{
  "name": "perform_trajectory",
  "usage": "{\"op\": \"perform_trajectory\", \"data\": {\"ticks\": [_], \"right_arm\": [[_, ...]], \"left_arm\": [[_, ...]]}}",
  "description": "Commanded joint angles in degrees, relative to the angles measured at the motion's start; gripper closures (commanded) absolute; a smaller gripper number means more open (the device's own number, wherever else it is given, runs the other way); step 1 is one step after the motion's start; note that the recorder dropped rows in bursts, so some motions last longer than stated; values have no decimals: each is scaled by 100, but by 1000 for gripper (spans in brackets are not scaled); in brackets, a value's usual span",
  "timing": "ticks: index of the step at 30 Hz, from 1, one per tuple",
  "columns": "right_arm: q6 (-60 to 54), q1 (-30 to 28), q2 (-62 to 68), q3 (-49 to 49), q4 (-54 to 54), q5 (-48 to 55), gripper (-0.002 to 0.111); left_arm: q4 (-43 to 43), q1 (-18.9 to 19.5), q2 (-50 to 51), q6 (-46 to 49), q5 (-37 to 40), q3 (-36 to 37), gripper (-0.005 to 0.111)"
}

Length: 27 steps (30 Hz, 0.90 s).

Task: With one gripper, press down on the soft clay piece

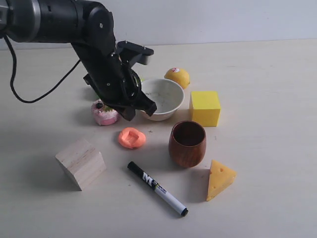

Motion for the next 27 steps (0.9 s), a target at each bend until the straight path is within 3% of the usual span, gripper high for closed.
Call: {"op": "perform_trajectory", "data": {"ticks": [1, 6, 10, 21, 27], "right_arm": [[0, 3, -31, 30, -20, -34, 108], [0, 3, -31, 30, -20, -34, 108], [0, 3, -31, 30, -20, -34, 108], [0, 3, -31, 30, -20, -34, 108], [0, 3, -31, 30, -20, -34, 108]], "left_arm": [[-36, -30, -639, -36, -610, 682, 107], [-328, -30, -1575, -58, -1703, 1980, 107], [-341, -30, -2390, -58, -1921, 2567, 107], [-358, -30, -4863, -329, -1959, 3001, 107], [-205, -30, -5728, -329, -1959, 3183, 107]]}}
